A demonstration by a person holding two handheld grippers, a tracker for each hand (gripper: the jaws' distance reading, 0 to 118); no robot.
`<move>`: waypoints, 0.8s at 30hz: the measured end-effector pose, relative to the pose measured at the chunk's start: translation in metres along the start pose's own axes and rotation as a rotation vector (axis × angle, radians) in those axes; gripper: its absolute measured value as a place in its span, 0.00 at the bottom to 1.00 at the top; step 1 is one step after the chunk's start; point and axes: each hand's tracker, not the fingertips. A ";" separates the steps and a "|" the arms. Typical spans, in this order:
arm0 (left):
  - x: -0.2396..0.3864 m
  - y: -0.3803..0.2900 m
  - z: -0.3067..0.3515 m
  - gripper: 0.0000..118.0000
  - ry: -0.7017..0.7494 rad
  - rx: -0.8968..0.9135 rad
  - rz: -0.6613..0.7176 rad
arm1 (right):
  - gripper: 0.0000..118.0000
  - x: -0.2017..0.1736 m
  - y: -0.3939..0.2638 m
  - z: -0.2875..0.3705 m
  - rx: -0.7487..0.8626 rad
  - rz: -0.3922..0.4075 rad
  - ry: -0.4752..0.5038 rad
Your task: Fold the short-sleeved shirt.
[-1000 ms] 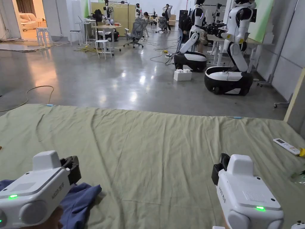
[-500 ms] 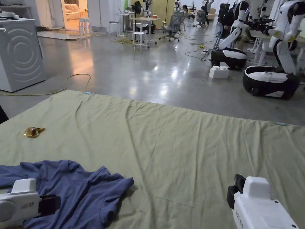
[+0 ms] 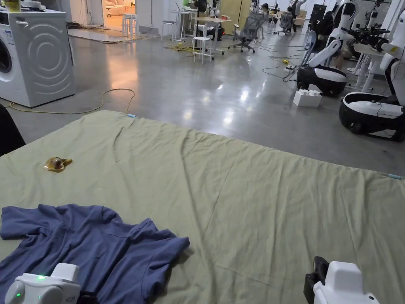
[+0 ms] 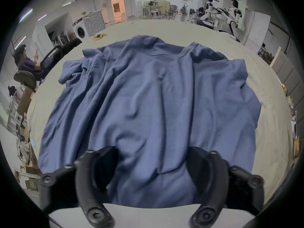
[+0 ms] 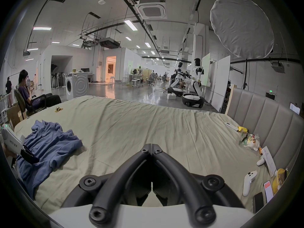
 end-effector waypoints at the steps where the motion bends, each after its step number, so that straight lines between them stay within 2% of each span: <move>1: 0.003 0.000 0.003 0.59 -0.001 0.020 -0.015 | 0.00 0.000 -0.001 -0.001 -0.006 0.000 0.001; 2: 0.007 -0.002 0.015 0.47 0.011 0.044 -0.042 | 0.00 -0.001 -0.002 -0.002 -0.011 -0.001 0.002; 3: 0.010 -0.002 0.018 0.27 0.018 0.056 -0.059 | 0.00 -0.002 -0.002 -0.003 -0.016 -0.002 0.005; 4: 0.013 -0.001 0.019 0.11 0.034 0.063 -0.065 | 0.00 -0.002 -0.003 -0.003 -0.019 -0.003 0.008; 5: 0.014 -0.001 0.019 0.07 0.050 0.069 -0.058 | 0.00 -0.003 -0.004 -0.004 -0.033 -0.008 0.015; 11: 0.004 -0.008 0.026 0.04 0.007 0.091 0.037 | 0.00 -0.003 -0.005 -0.002 -0.030 -0.002 0.015; 17: -0.017 0.008 0.046 0.03 -0.033 0.235 0.120 | 0.00 0.006 -0.001 0.002 -0.019 -0.011 0.005; 21: -0.011 0.025 0.082 0.03 -0.017 0.339 0.047 | 0.00 0.013 0.005 0.003 -0.004 -0.017 0.001; 24: -0.008 0.042 0.107 0.03 -0.042 0.434 0.053 | 0.00 0.019 0.010 0.006 0.013 -0.016 -0.004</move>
